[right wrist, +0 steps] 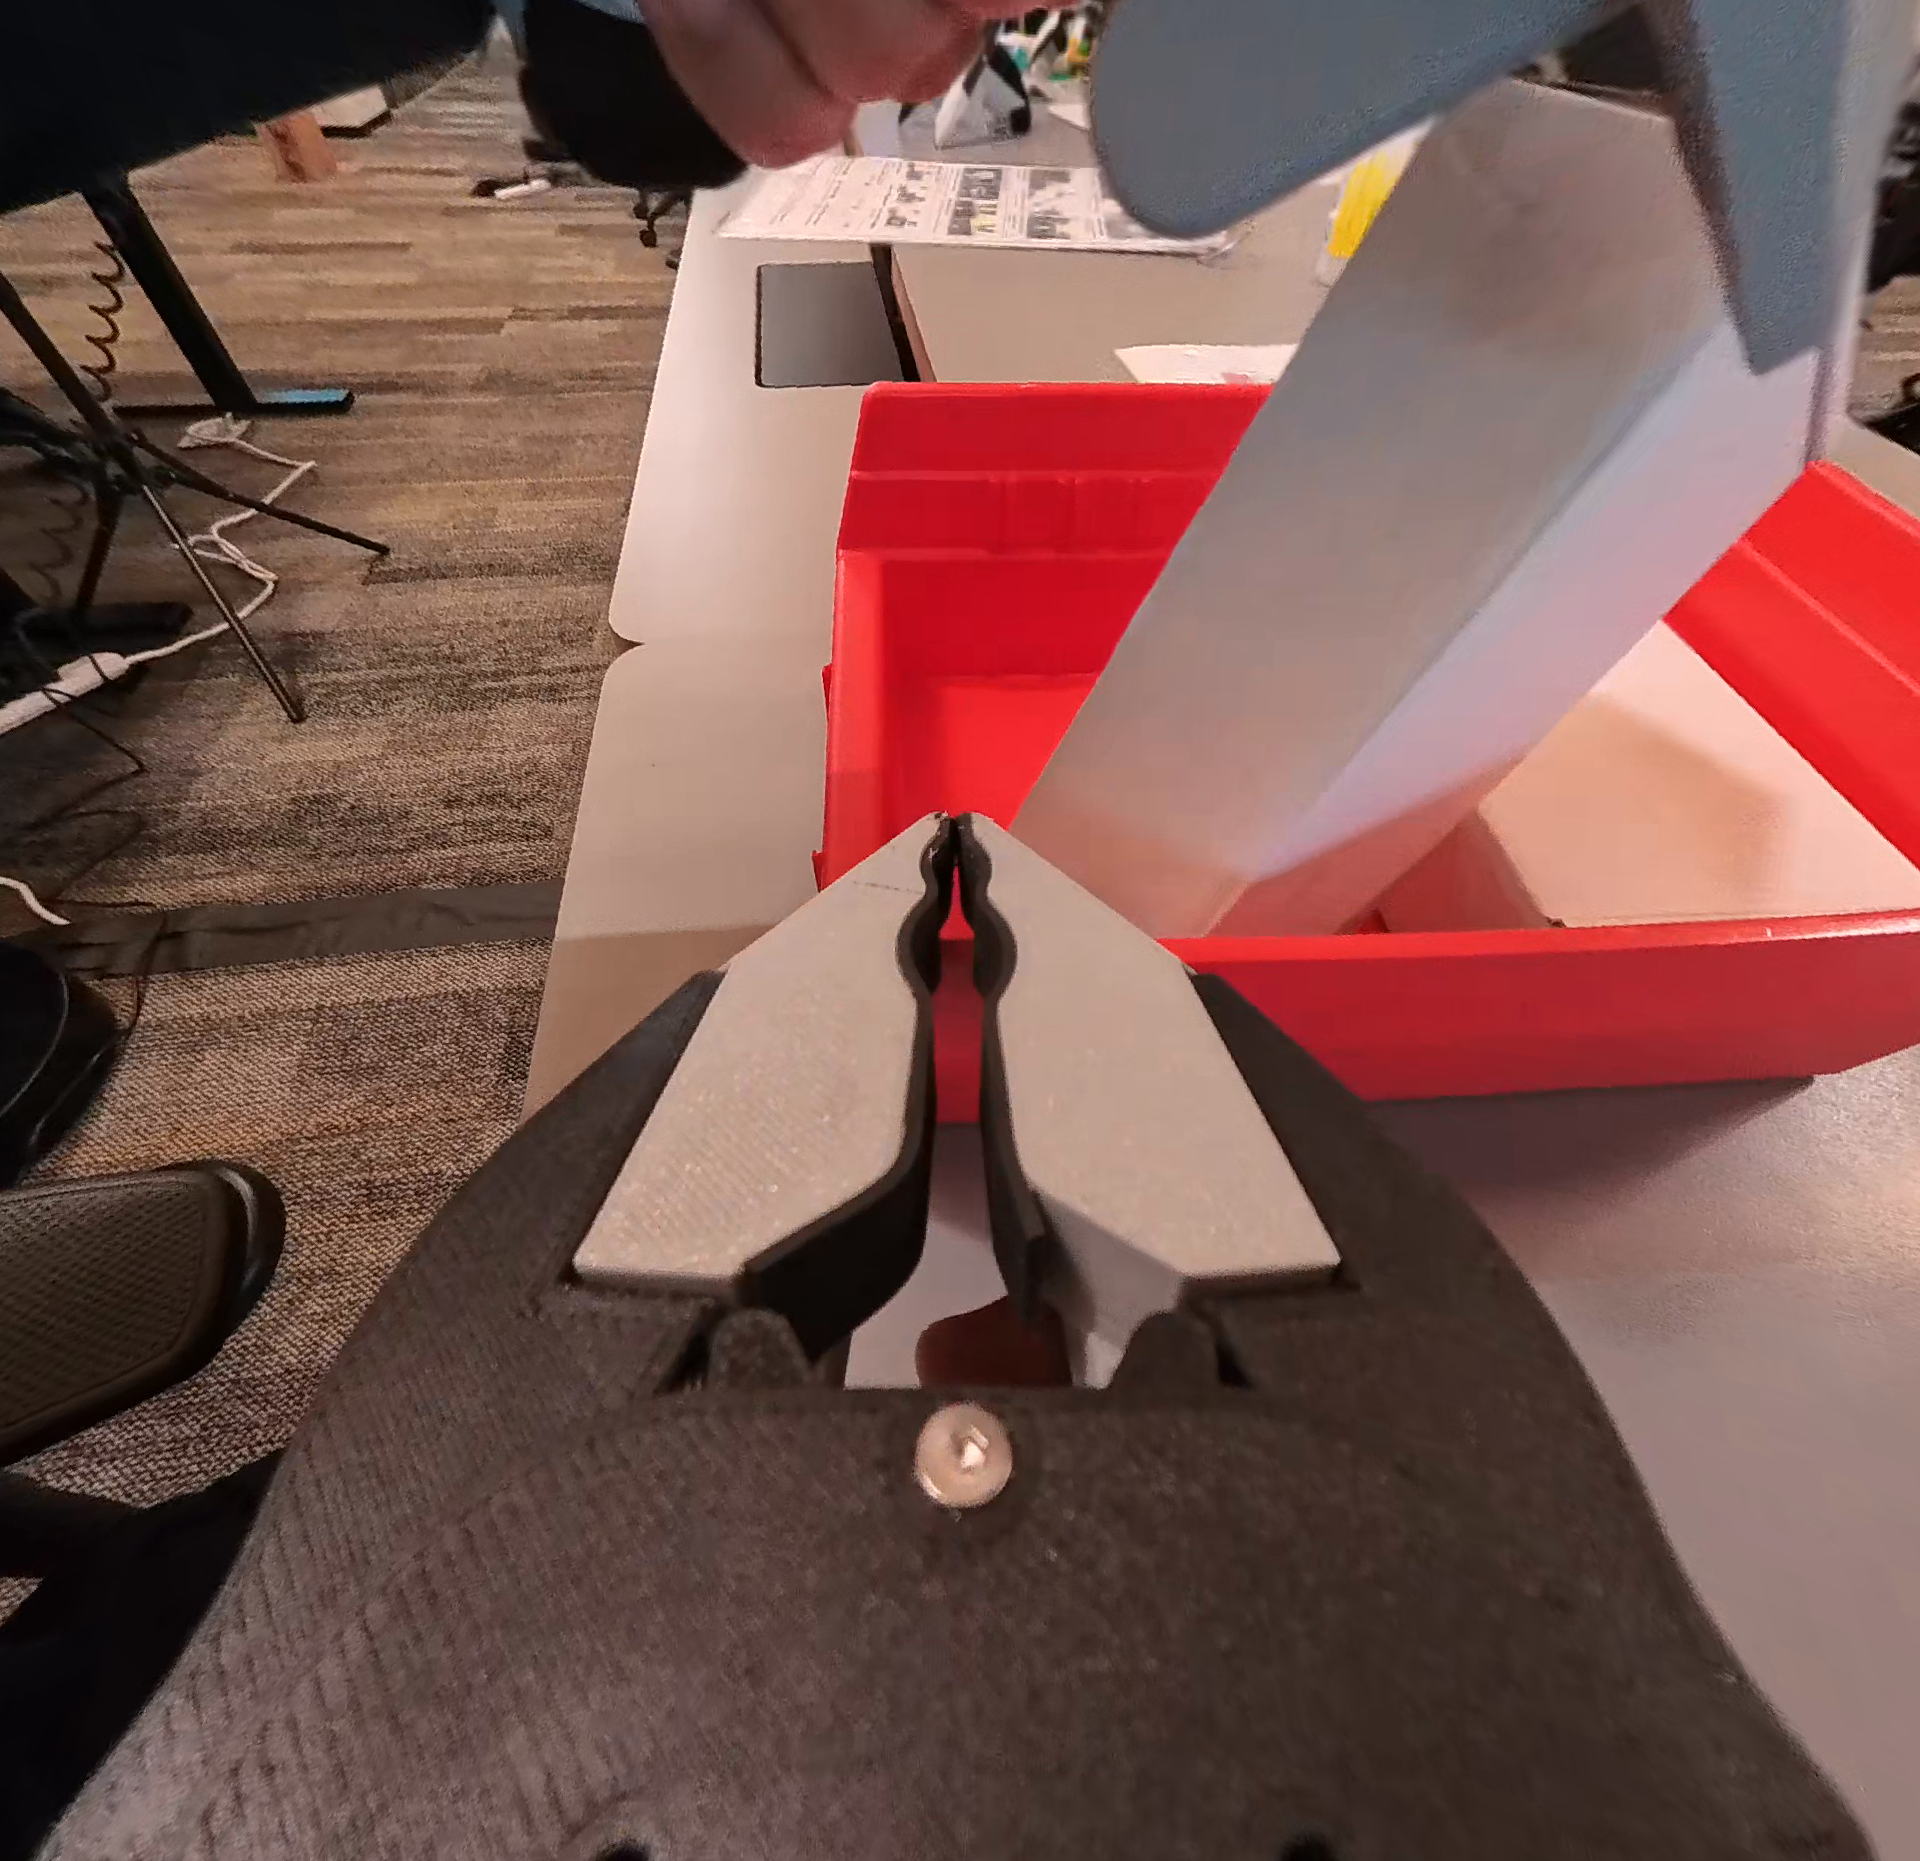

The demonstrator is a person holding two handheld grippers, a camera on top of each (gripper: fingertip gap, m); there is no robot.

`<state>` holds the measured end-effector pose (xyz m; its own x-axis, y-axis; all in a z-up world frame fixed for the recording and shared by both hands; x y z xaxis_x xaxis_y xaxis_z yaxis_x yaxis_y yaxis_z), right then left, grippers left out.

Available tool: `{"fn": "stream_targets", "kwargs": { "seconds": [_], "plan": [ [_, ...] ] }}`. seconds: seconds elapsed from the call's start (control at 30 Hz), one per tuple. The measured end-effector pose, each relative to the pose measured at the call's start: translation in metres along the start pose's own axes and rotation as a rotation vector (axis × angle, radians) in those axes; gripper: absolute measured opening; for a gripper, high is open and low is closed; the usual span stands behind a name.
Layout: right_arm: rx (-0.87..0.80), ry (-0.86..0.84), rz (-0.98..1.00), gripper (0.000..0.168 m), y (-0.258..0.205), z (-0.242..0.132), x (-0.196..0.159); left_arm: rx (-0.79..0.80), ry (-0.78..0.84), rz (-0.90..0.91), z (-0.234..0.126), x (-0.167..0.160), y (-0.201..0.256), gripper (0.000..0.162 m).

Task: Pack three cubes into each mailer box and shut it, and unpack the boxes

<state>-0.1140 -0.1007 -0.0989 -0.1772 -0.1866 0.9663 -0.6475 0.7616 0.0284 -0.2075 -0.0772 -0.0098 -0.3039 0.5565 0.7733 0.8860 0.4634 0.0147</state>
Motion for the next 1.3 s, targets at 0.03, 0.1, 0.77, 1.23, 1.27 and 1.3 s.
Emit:
{"fn": "stream_targets", "kwargs": {
  "seconds": [0.03, 0.1, 0.77, 1.23, 1.27, 1.3],
  "plan": [
    [-0.002, -0.001, 0.0, 0.0, 0.0, 0.0, 0.0, 0.004, -0.003, 0.006, 0.003, 0.003, 0.002, 0.065],
    [-0.005, -0.003, -0.002, 0.0, 0.0, 0.0, 0.0, 0.017, -0.002, 0.019, 0.008, 0.007, 0.004, 0.059],
    [0.003, 0.077, 0.22, 0.016, 0.037, -0.053, -0.007, 0.0, 0.066, 0.128, -0.026, -0.036, 0.037, 0.057],
    [-0.041, 0.106, 0.179, 0.021, 0.038, -0.074, -0.019, 0.067, 0.235, 0.129, -0.034, -0.042, 0.045, 0.071],
    [-0.045, 0.11, 0.181, 0.021, 0.04, -0.075, -0.019, 0.112, 0.268, 0.133, -0.038, -0.038, 0.041, 0.075],
    [-0.052, 0.114, 0.183, 0.021, 0.042, -0.076, -0.019, 0.17, 0.299, 0.133, -0.043, -0.033, 0.036, 0.075]
  ]
}}
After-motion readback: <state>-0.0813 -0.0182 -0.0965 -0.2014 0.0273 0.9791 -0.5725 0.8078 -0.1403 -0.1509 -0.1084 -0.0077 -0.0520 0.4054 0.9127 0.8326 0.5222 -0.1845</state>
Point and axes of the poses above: each gripper's, where its closed fingertips meet, z out along the fingers, x out of its top, y = z × x across the jaws, the point moved 3 cm from there along -z, back along the fingers, and after that the axes turned 4 degrees about y, right-handed, at the moved point
